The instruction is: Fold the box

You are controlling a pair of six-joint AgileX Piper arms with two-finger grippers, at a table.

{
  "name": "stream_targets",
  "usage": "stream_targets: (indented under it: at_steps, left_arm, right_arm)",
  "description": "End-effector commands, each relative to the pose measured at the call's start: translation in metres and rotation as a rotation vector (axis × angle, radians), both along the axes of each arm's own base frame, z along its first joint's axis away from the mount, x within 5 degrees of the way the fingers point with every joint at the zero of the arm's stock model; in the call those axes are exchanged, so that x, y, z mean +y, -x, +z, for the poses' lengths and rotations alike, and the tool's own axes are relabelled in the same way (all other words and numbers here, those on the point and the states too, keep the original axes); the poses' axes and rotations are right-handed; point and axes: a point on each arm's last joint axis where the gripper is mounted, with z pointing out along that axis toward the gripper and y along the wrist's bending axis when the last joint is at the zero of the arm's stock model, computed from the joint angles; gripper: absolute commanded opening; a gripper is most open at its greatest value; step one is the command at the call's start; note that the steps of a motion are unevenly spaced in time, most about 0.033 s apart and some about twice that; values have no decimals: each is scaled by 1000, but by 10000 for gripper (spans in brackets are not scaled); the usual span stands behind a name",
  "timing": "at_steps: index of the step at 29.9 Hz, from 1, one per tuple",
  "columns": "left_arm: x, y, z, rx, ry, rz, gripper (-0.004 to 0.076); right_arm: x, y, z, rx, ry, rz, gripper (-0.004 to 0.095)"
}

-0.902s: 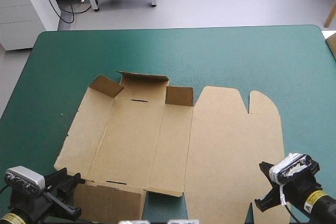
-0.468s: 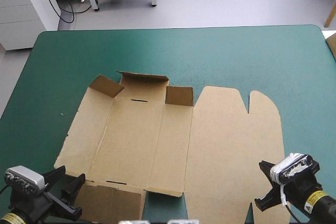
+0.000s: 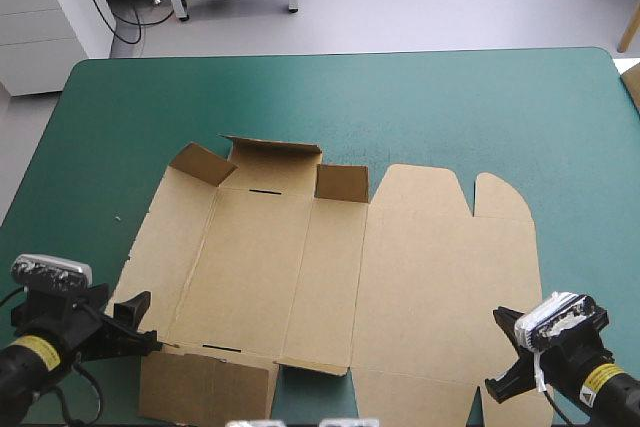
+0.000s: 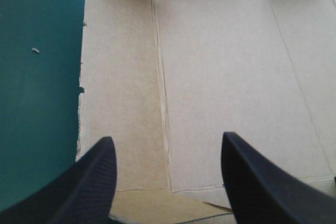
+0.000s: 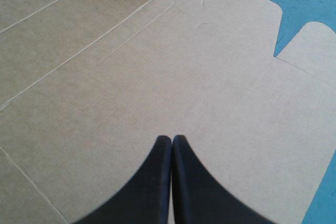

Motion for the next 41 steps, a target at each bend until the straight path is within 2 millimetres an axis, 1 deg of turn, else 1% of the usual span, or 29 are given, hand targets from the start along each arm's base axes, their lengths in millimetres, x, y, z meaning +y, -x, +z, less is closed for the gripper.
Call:
stream_targets:
  at_steps: [1, 7, 12, 17, 19, 21, 24, 28, 31, 33, 36, 41]
  left_arm:
    - [-9, -24, 20, 39, -35, 4, 424]
    - [-25, -62, 32, 224, -131, -13, 424]
    - [-40, -90, 36, 362, -203, -89, 424]
    - [-53, -121, 35, 409, -225, -99, 424]
    - [-53, -129, 32, 428, -224, -96, 424]
    - [-49, -137, 28, 461, -196, -93, 424]
    - [-34, -150, 21, 509, -113, -87, 424]
    - [0, -163, 16, 524, -26, -43, 424]
    - [26, -167, 13, 524, -20, 12, 424]
    - [39, -170, 10, 527, -13, 31, 424]
    - [50, -174, 5, 531, 29, 34, 424]
    - [55, -184, -7, 566, 40, 7, 424]
  right_arm:
    - [2, -3, 13, -74, -41, -4, -20]
    - [2, -3, 13, -74, -41, -4, -21]
    - [2, -3, 13, -74, -41, -4, -21]
    - [2, -3, 13, -76, -41, -3, -21]
    - [2, -3, 13, -76, -41, -3, -21]
    - [2, -3, 13, -76, -41, -3, -21]
    - [2, -3, 13, -76, -41, -3, -22]
    - [2, -3, 13, -76, -41, -3, -21]
    - [2, -3, 13, -76, -41, -3, -21]
    - [2, -3, 13, -76, -41, -3, -21]
    - [2, -3, 13, -76, -41, -3, -21]
    - [2, -3, 13, -77, -42, -3, -21]
